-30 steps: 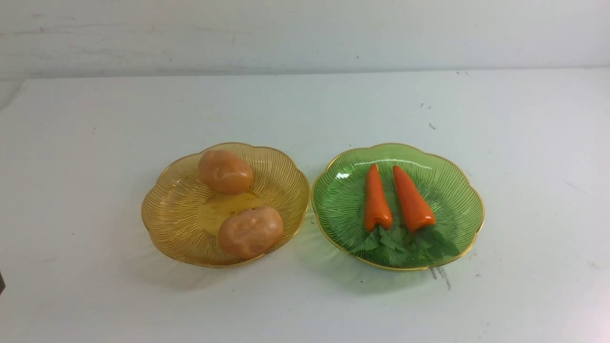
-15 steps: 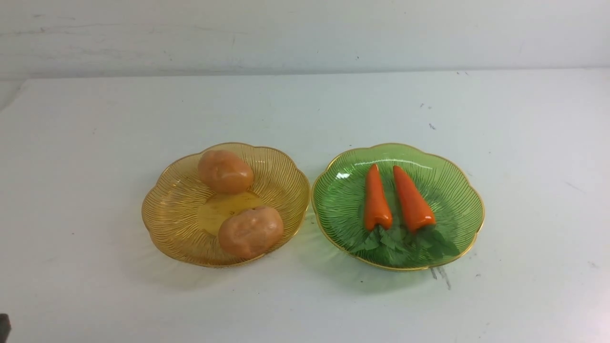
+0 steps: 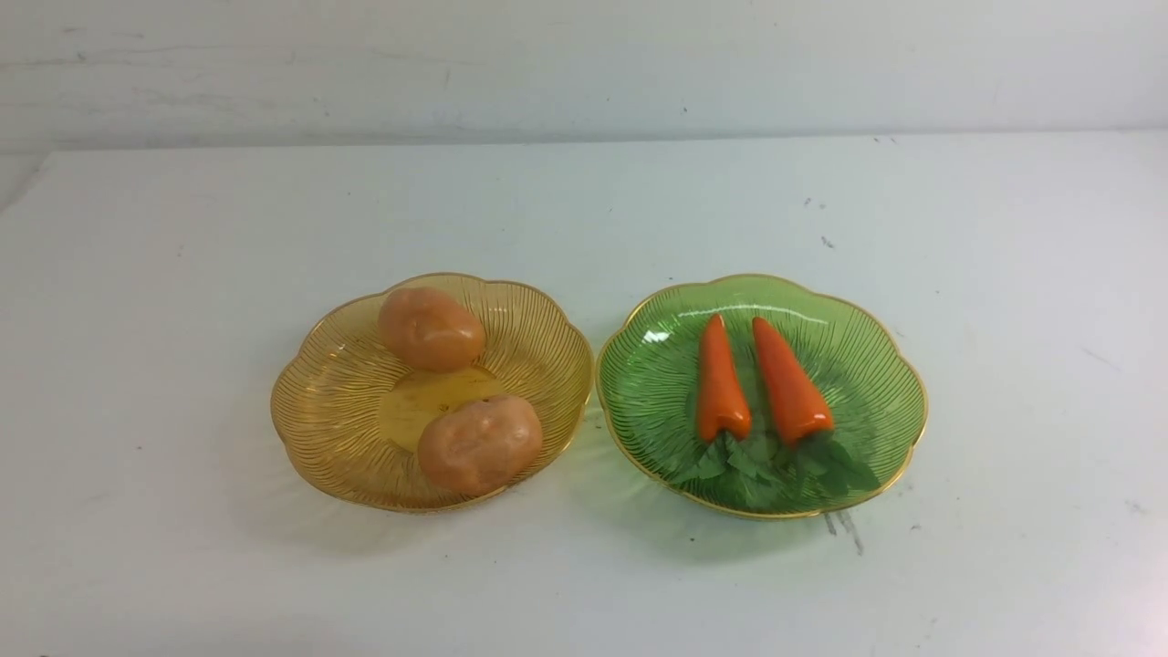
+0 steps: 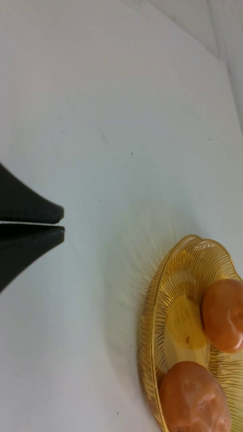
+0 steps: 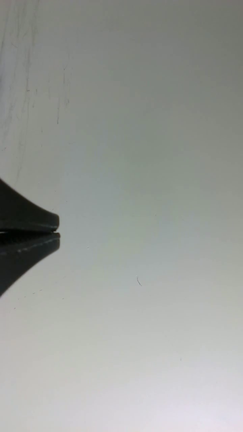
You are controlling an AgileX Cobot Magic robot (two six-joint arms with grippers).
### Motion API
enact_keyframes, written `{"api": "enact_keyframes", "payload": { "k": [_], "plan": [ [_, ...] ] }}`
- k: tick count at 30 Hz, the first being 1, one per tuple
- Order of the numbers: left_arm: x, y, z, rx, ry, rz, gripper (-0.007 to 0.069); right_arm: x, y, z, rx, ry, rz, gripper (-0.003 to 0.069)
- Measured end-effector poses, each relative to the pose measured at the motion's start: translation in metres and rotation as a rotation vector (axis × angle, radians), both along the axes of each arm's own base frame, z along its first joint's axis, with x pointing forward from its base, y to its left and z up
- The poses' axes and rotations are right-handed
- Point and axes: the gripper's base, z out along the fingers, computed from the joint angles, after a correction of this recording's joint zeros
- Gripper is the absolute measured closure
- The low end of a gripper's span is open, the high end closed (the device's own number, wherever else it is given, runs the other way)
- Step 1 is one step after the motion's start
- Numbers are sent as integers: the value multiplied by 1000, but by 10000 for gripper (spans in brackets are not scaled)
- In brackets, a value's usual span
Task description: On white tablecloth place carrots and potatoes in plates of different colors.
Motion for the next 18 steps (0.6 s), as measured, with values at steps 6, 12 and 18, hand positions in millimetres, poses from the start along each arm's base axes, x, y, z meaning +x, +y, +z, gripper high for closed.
{"api": "enact_keyframes", "payload": {
  "k": [6,12,18],
  "plan": [
    [0,0,0,0,0,0,628,0,0,0,1,0,0,674],
    [0,0,0,1,0,0,628,0,0,0,1,-1,1,674],
    [0,0,0,1,0,0,628,0,0,0,-31,-9,-13,674]
  ]
}}
